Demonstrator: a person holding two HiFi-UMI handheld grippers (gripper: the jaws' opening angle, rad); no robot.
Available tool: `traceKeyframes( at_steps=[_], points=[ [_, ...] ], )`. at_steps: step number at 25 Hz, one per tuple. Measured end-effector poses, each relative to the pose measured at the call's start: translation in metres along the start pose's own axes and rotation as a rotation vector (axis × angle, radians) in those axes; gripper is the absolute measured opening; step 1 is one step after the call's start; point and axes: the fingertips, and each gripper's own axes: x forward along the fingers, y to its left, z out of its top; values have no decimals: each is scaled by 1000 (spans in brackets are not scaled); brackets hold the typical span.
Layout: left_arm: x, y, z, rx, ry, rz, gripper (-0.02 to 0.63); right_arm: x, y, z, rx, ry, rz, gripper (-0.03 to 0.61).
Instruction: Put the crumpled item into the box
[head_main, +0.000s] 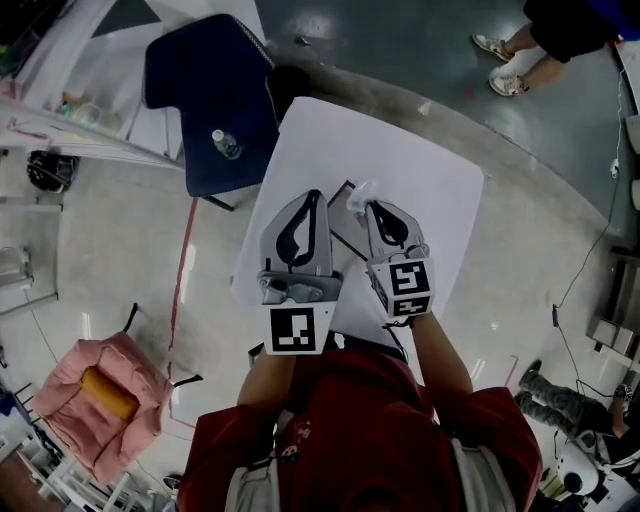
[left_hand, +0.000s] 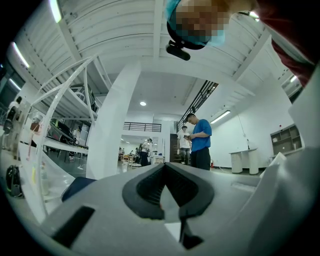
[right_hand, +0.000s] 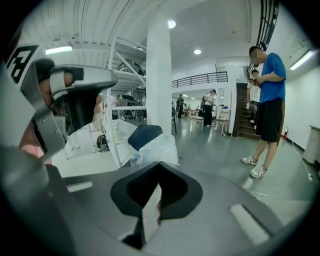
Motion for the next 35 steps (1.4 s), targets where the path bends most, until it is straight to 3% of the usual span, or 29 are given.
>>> traceKeyframes(
  at_steps=[20,35],
  points=[
    [0,23,-24,-24,29,1,3,53,1,-120,-12,352,29,3],
    [4,30,-45,-40,68,12,3,77,6,-195,9,614,109,3]
  ],
)
